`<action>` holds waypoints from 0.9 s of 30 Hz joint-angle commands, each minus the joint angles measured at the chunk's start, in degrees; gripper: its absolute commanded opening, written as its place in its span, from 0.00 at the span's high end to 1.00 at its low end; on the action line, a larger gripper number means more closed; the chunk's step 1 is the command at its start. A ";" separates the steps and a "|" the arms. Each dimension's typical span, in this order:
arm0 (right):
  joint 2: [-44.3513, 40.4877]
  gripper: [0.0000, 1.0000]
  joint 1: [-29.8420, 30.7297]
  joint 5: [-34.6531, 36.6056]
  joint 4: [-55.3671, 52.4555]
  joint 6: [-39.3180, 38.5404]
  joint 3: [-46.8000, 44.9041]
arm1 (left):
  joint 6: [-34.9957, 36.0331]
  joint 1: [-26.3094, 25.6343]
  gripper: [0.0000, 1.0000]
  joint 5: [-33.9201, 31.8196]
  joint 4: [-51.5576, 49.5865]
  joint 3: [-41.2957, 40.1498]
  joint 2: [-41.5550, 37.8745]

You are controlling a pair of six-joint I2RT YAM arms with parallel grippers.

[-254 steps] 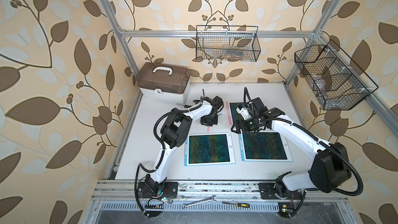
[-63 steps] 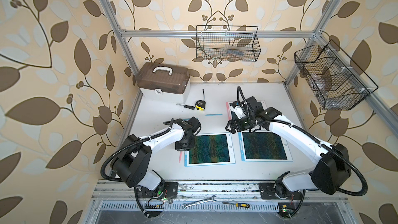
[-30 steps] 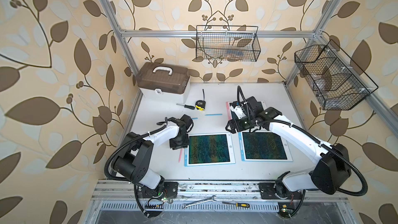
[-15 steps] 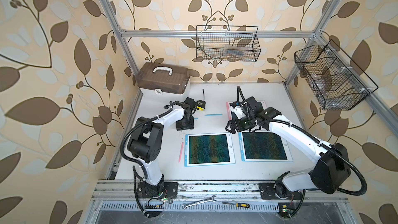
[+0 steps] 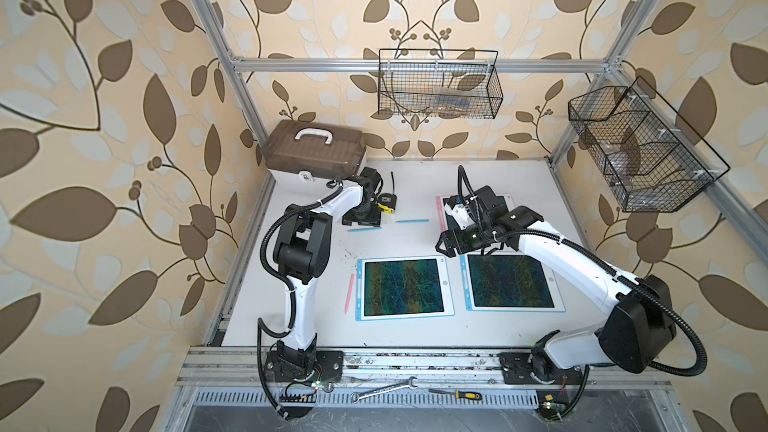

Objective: Place the stylus back onto the writing tablet
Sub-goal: Pick up the stylus from the center of the board.

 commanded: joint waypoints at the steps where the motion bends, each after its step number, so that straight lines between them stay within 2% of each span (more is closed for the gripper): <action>1: 0.45 0.11 -0.24 0.46 -0.89 -0.87 1.86 | 3.62 0.34 0.17 1.36 -3.53 1.91 1.58; 5: 0.26 0.11 -0.35 0.49 -0.68 -0.64 1.51 | 4.94 0.40 0.09 1.72 -3.98 1.72 2.73; 9: 0.51 0.12 -0.40 0.36 -0.56 -0.59 1.60 | 5.37 0.42 0.09 2.41 -3.83 1.97 3.41; 15: 0.25 0.11 -0.31 0.47 -0.63 -0.47 1.28 | 6.06 0.33 0.17 3.87 -4.11 2.37 4.40; 27: -0.14 0.11 -0.69 0.43 -0.13 -0.48 0.54 | 7.82 0.40 0.23 1.88 -5.21 5.35 4.65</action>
